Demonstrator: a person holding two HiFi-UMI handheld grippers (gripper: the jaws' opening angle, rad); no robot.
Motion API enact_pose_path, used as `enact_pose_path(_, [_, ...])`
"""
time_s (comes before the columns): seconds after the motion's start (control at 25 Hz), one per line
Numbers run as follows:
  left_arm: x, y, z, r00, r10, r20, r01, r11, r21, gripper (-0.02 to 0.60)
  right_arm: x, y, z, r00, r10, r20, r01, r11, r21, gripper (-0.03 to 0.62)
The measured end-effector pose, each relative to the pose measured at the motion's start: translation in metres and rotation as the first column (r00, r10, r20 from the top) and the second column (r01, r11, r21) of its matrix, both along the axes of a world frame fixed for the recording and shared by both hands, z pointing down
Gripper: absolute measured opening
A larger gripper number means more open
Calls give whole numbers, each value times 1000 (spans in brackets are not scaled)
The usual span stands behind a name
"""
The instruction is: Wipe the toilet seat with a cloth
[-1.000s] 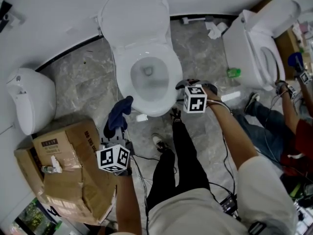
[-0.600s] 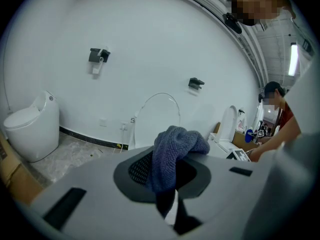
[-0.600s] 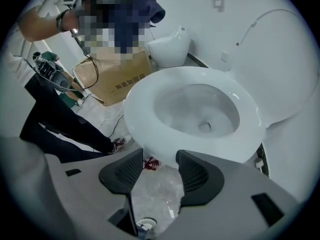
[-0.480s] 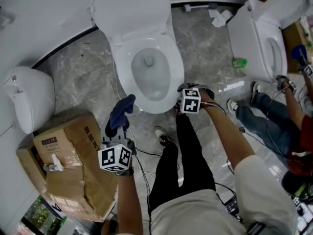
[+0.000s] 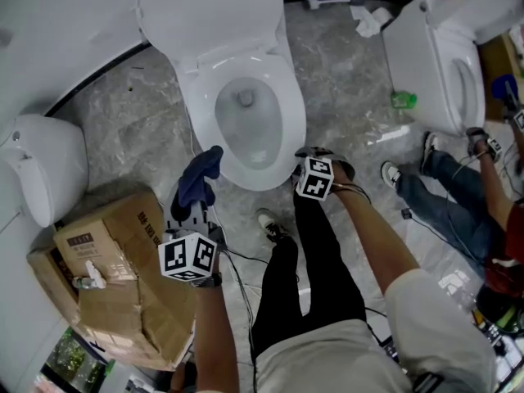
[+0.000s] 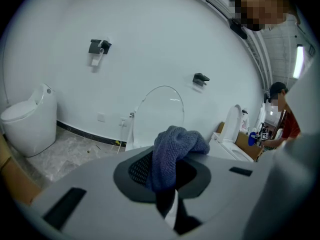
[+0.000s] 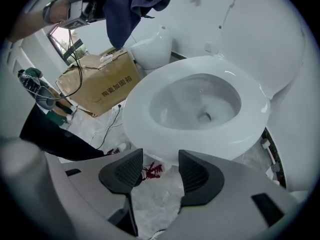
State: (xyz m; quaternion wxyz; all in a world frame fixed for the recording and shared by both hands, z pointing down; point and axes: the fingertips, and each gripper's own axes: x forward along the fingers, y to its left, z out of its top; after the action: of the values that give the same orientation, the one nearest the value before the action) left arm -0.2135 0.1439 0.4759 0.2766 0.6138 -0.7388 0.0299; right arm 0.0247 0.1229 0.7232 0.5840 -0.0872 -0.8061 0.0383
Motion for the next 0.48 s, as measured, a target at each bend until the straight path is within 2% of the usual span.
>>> enact_pose_path(0.48, [-10,-35,21,999,29,35,-28,999,-32,41,0,-5,13,995,94,26,-92,994,-57,221])
